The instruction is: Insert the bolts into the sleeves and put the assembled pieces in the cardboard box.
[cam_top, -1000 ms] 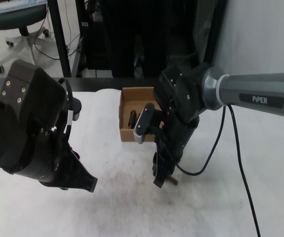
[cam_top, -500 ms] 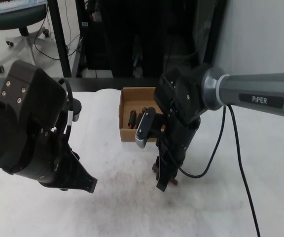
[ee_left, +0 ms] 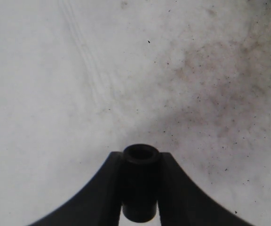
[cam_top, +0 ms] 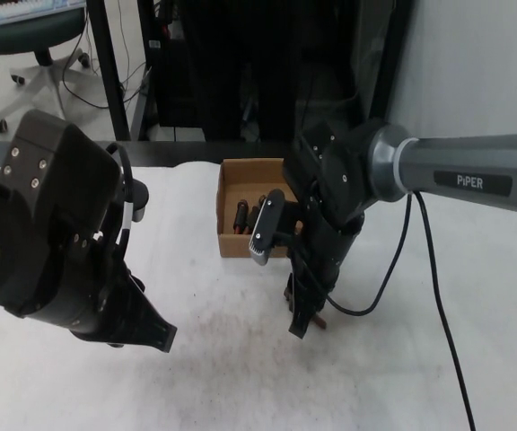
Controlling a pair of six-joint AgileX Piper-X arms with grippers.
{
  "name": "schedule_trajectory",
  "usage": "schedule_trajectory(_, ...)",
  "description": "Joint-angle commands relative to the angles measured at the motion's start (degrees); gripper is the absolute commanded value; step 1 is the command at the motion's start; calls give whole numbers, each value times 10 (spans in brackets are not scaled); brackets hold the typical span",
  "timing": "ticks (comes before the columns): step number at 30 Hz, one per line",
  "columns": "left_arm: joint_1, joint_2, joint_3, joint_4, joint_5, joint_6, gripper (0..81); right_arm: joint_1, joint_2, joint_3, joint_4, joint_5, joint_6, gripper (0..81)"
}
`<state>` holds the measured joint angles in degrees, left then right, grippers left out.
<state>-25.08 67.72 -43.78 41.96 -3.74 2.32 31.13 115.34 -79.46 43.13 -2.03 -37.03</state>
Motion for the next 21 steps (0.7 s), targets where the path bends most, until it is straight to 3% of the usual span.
schedule_trajectory(1,2,-7,-2,-2,1,3,2,-4,1,-2,-9,-5,-3,246)
schedule_trajectory(6,2,-7,-2,-2,1,3,2,-4,14,-2,-15,-5,-3,172)
schedule_trajectory(10,2,-7,-2,-2,1,3,2,-3,33,-2,-8,-2,-3,12)
schedule_trajectory(18,2,-7,-2,-10,1,3,2,-4,18,-2,-24,-18,17,8)
schedule_trajectory(21,2,-13,-2,-28,1,-1,2,-5,-14,-2,-37,-54,53,8)
